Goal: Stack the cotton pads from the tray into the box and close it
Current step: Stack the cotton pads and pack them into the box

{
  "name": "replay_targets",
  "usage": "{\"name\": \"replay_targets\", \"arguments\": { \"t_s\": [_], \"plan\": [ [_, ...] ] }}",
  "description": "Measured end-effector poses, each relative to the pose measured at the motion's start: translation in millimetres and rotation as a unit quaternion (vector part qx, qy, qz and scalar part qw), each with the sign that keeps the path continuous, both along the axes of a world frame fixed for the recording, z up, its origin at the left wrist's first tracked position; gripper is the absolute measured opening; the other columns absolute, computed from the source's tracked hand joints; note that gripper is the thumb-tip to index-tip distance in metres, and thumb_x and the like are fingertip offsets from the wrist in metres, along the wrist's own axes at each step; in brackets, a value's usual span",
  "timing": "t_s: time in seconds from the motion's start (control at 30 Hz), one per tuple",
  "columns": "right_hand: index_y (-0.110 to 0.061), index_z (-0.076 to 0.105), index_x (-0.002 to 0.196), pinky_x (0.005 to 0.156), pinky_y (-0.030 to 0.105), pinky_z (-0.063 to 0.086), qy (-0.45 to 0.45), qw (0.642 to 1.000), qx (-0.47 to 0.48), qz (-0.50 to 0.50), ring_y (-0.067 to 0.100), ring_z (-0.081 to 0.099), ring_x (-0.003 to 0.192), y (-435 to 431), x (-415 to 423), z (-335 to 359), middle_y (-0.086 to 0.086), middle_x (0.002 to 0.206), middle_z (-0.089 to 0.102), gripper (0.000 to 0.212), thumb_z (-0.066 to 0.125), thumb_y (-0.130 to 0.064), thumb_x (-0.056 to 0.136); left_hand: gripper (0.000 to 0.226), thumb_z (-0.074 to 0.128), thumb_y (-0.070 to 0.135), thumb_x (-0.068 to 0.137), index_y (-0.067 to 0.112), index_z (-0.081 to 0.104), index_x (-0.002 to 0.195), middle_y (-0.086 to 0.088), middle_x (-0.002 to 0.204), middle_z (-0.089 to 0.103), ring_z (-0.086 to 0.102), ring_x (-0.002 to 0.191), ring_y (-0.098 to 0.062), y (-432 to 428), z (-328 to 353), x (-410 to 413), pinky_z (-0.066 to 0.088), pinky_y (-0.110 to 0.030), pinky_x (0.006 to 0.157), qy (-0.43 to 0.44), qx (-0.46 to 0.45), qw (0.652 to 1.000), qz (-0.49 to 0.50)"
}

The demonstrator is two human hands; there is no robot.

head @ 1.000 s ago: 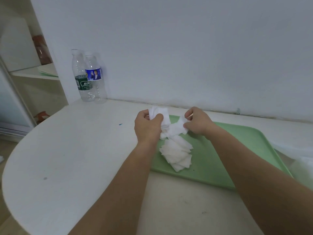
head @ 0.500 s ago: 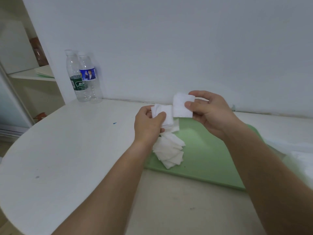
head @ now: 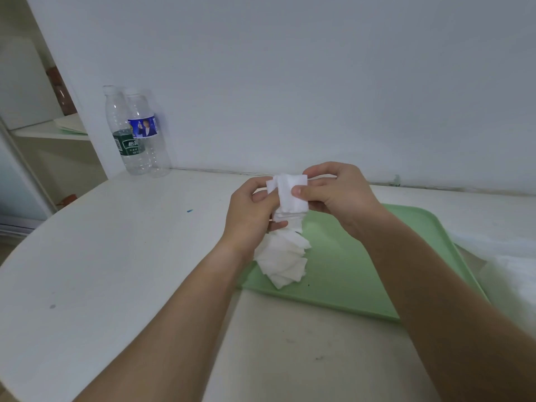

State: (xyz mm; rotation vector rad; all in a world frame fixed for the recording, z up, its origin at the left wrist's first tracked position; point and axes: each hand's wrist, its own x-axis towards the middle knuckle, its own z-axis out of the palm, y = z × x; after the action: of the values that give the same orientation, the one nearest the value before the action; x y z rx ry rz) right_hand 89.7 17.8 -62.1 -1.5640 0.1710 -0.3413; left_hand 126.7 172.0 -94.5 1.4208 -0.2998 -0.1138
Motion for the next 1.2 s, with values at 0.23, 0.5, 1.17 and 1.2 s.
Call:
{"name": "replay_targets", "arguments": {
  "t_s": [0.23, 0.5, 1.17, 1.2],
  "plan": [
    [-0.012, 0.067, 0.098, 0.072, 0.029, 0.06, 0.005, 0.993, -0.112, -0.038, 0.017, 0.07, 0.072, 5, 4, -9, 0.004, 0.079, 0.068, 0.034, 0.089, -0.013, 0.071, 0.029, 0.066, 0.036, 0.096, 0.013, 0.067, 0.112, -0.004, 0.1, 0.077, 0.075, 0.084, -0.018, 1, -1, 1, 0.058, -0.028, 0.062, 0.012, 0.023, 1.0, -0.008],
    [-0.02, 0.07, 0.095, 0.06, 0.024, 0.044, 0.061, 0.983, -0.16, -0.065, 0.014, 0.058, 0.065, -11, 15, -25, -0.001, 0.084, 0.066, 0.009, 0.061, -0.017, 0.095, 0.016, 0.071, 0.019, 0.088, 0.02, 0.062, 0.101, -0.002, 0.091, 0.071, 0.067, 0.079, -0.018, 21, -11, 30, 0.054, -0.026, 0.055, 0.0, -0.007, 0.983, 0.183],
    [-0.016, 0.066, 0.093, 0.064, 0.026, 0.044, 0.093, 0.96, -0.263, 0.008, 0.015, 0.058, 0.07, -6, 18, -30, 0.006, 0.09, 0.069, 0.011, 0.072, -0.012, 0.086, 0.022, 0.072, 0.026, 0.085, 0.022, 0.06, 0.103, -0.006, 0.104, 0.07, 0.07, 0.092, -0.025, 20, -12, 25, 0.063, -0.038, 0.066, 0.009, 0.012, 0.984, 0.175],
    [-0.016, 0.066, 0.094, 0.065, 0.026, 0.046, 0.077, 0.977, -0.197, -0.004, 0.016, 0.06, 0.069, -5, 14, -27, 0.006, 0.089, 0.071, 0.012, 0.071, -0.009, 0.087, 0.023, 0.071, 0.023, 0.088, 0.021, 0.059, 0.107, -0.007, 0.107, 0.068, 0.07, 0.091, -0.023, 20, -12, 25, 0.06, -0.031, 0.06, 0.017, 0.005, 0.985, 0.169]
  ]
}}
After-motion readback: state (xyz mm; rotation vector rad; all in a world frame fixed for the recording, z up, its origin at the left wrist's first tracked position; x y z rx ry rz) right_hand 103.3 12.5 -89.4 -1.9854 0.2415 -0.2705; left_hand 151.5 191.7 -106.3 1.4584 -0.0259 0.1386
